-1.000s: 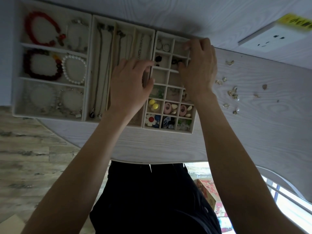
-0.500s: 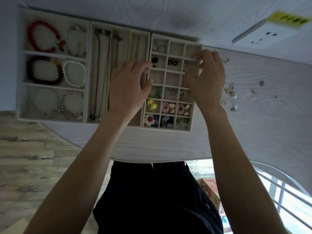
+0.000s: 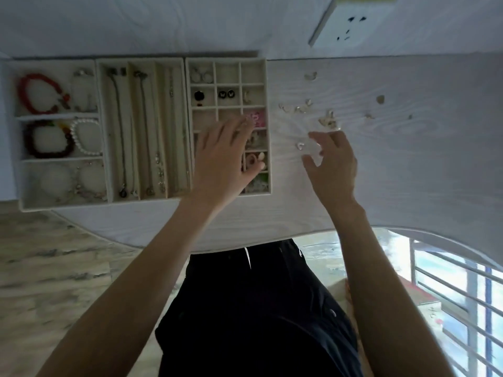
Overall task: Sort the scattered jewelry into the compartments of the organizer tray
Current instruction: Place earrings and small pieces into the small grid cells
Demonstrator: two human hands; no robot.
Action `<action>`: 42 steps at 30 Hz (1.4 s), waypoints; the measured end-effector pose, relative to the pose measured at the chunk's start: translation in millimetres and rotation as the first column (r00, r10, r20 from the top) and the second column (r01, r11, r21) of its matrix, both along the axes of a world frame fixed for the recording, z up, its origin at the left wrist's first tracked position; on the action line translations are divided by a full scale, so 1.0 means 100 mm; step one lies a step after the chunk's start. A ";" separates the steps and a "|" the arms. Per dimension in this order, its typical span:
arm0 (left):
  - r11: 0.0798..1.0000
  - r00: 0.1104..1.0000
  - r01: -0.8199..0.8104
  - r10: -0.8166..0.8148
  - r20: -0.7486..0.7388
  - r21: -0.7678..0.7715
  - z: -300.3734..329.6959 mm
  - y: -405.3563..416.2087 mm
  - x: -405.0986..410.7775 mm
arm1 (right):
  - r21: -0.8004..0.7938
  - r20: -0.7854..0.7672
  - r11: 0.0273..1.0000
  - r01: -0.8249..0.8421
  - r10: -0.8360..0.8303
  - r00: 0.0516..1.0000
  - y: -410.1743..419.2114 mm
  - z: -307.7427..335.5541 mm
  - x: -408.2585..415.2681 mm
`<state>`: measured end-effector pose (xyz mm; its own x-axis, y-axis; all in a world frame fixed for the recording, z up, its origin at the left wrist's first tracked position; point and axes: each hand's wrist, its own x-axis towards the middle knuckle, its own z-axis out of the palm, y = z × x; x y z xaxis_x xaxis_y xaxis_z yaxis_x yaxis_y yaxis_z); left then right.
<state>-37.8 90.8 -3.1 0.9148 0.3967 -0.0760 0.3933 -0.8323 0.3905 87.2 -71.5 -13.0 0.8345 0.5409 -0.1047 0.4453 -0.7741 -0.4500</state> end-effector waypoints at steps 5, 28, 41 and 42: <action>0.995 1.000 -0.026 0.025 0.014 0.098 -0.07 -0.20 0.01 | 0.056 0.003 0.997 -0.058 0.058 0.998 0.08 -0.13 -0.04; 0.968 0.945 -0.247 0.250 0.211 -0.043 0.01 -0.10 -0.02 | 0.400 -0.351 0.911 0.100 0.052 0.935 0.16 0.24 0.34; 0.926 0.887 -0.372 0.375 0.269 -0.066 -0.06 0.45 -0.16 | 0.039 -0.035 0.953 -0.300 0.301 0.953 1.52 0.08 0.20; 0.927 0.885 -0.370 0.372 0.280 -0.064 -0.07 0.44 -0.16 | 0.002 -0.029 0.950 -0.312 0.311 0.950 1.53 0.07 0.19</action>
